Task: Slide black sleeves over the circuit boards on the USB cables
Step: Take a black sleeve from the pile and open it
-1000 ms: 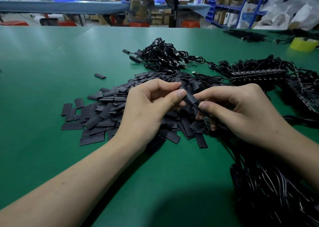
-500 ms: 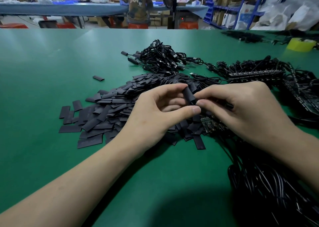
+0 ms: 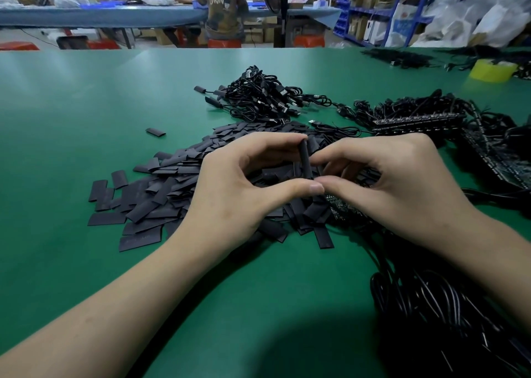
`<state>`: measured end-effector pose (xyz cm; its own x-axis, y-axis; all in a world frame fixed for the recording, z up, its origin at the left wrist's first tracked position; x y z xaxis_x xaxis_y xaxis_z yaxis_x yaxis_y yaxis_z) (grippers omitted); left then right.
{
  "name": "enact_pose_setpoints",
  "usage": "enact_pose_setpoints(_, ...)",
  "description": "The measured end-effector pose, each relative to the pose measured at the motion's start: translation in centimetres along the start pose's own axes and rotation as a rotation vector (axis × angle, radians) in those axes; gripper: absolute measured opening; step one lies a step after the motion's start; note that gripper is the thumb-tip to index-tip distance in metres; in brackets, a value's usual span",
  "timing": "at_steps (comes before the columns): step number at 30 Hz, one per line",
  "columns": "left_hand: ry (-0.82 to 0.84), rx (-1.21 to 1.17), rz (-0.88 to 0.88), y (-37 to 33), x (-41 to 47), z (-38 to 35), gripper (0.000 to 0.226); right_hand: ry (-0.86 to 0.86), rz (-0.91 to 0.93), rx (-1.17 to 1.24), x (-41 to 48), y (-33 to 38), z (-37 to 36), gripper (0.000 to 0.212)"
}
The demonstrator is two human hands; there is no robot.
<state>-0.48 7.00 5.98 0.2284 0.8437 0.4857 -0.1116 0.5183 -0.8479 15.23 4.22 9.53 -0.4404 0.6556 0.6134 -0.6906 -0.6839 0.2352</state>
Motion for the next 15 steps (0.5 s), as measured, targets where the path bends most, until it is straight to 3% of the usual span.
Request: enact_pose_setpoints(15, -0.026, 0.017, 0.010, 0.17, -0.13, 0.37, 0.053, -0.049, 0.049, 0.075, -0.05, 0.63, 0.69, 0.018)
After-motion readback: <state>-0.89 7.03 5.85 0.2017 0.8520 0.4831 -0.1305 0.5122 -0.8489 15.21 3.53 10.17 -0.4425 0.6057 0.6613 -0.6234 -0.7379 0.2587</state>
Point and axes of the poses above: each hand's wrist, its own x-axis towards the middle knuckle, its own z-axis out of the back of the hand, y = z × x, the point moved 9 cm from there along x, towards the middle knuckle, and after that the axes turned 2 degrees about y, right-handed, at the moved point
